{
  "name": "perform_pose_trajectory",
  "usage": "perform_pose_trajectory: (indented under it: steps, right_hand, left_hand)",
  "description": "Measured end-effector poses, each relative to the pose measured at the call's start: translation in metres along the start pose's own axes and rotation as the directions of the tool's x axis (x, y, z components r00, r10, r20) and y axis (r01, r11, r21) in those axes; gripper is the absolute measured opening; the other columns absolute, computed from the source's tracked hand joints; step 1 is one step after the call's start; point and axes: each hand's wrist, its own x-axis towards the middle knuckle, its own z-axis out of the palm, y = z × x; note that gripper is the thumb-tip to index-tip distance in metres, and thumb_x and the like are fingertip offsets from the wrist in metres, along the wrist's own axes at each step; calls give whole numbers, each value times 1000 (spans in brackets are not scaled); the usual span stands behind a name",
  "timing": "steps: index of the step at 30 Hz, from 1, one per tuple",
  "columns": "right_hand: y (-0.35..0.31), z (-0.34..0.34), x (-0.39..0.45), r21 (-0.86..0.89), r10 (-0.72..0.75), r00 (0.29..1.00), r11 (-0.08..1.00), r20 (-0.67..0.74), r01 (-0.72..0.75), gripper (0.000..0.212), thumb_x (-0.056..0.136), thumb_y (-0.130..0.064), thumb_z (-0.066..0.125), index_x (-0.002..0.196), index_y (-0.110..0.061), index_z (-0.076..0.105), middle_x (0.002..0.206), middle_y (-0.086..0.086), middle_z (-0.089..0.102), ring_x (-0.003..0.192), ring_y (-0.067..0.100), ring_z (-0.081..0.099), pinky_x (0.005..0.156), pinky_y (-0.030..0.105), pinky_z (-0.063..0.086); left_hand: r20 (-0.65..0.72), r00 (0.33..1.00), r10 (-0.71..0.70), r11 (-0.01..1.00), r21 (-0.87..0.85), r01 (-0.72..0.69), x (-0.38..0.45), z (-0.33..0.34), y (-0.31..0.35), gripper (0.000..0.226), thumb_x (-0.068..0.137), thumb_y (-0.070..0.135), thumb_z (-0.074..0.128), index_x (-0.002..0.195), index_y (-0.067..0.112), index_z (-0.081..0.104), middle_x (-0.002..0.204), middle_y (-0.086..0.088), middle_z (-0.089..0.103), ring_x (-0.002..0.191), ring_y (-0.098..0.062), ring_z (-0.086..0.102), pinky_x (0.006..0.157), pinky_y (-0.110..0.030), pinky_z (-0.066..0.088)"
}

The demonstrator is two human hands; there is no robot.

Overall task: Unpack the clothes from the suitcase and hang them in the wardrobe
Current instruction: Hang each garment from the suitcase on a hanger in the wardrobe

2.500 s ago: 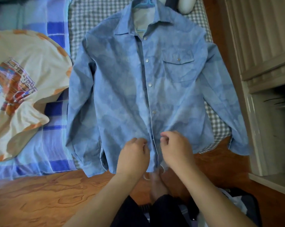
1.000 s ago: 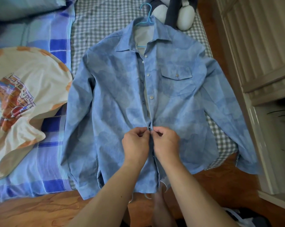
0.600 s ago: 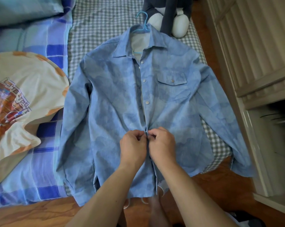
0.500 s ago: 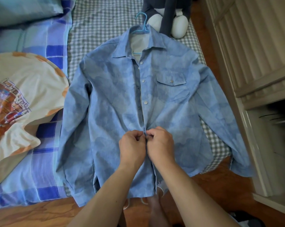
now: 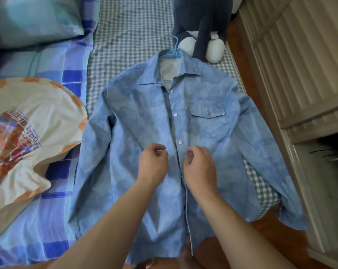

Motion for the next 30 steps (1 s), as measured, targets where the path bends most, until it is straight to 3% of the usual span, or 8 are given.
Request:
perform_pose_trajectory:
  steps: [2,6,11,13,16,20,26,30]
  right_hand:
    - [-1,16,23,-48,-66,995,996,77,70,35,88,-20,63,122,-16,60,117,9,55,110,33,53,89,41,43]
    - [16,40,52,-165,4,988,986,152,21,35,89,-21,61,123,-15,54,120,10,56,113,34,53,85,42,43]
    - [49,35,67,250,260,965,933,35,-260,14,88,-10,62,102,-11,65,97,11,74,94,34,66,73,34,43]
    - [58,34,66,336,261,960,899,105,-281,4,89,-14,67,92,-11,67,88,9,74,86,31,67,73,33,47]
    - [53,29,64,406,218,959,872,179,-274,17,85,-24,69,77,-10,67,70,4,69,70,27,65,68,43,53]
    - [36,25,69,426,175,948,861,267,-279,20,84,-21,72,71,-8,63,62,3,65,64,27,62,61,43,52]
    - [31,23,65,470,224,940,821,258,-324,11,84,-17,76,78,-22,68,68,-11,68,66,3,64,63,18,48]
    - [27,25,60,543,224,934,765,277,-345,7,86,-15,74,80,-17,73,71,-9,71,67,4,65,61,12,44]
  left_hand:
    - [12,1000,15,998,58,-16,12,20,2,23,92,10,53,113,16,59,89,1,67,81,-22,68,58,-22,49]
    - [19,999,-25,976,215,20,34,49,-9,43,90,18,61,131,10,47,133,-11,55,118,-30,57,100,-35,46]
    - [-94,995,-20,907,417,58,44,63,-15,46,87,38,70,117,12,46,127,-11,49,119,-33,52,98,-39,42]
    - [-136,988,-69,878,462,124,48,68,-9,44,88,46,69,111,15,49,124,-9,50,116,-33,54,95,-41,46]
    - [-175,970,-167,873,432,228,52,70,2,38,88,51,68,104,22,49,116,-4,50,113,-29,55,89,-39,46]
    - [-212,964,-159,879,414,236,54,79,11,21,88,38,66,87,22,52,107,-2,51,99,-30,57,86,-40,50]
    - [-340,932,-122,981,99,164,35,74,11,24,91,22,68,74,15,53,65,3,54,63,-20,50,62,-33,40]
    - [-122,966,-227,941,-282,186,23,50,7,13,92,17,74,94,5,70,74,-20,65,66,-23,58,66,-40,49]
